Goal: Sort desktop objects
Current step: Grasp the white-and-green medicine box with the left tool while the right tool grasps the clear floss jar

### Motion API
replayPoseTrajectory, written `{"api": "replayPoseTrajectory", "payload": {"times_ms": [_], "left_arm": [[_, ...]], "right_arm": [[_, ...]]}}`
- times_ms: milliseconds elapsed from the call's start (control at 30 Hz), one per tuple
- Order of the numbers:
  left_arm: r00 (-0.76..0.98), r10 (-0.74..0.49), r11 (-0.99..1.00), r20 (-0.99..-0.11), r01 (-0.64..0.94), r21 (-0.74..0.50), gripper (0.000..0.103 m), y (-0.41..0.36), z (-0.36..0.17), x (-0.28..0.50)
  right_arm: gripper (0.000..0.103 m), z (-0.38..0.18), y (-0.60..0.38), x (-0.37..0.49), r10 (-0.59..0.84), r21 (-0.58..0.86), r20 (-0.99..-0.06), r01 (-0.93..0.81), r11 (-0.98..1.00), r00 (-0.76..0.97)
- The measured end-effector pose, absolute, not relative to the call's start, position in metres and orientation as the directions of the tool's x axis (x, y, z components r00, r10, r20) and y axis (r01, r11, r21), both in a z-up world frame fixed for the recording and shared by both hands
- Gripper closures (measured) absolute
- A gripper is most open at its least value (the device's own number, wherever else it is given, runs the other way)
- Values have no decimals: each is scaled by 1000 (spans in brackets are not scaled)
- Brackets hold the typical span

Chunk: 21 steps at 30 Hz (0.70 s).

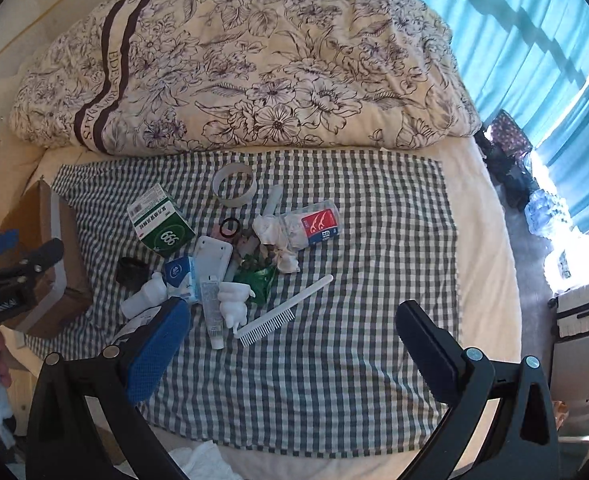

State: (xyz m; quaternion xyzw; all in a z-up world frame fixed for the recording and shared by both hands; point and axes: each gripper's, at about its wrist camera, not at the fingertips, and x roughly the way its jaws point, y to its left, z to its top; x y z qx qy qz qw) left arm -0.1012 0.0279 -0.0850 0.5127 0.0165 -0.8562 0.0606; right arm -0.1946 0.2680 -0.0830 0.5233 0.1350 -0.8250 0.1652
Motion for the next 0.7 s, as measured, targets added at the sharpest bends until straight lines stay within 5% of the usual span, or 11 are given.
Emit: {"api": "replayPoseTrajectory", "payload": {"times_ms": [467, 700], "left_arm": [[-460, -43, -938, -887, -287, 194, 0, 13, -231, -186], [-435, 108, -946, -894, -321, 42, 0, -2, -259, -194]], "right_arm": [[0, -133, 246, -273, -78, -59, -943, 396, -917, -322], [0, -205, 232, -321, -34, -87, -966, 446, -891, -258]]}}
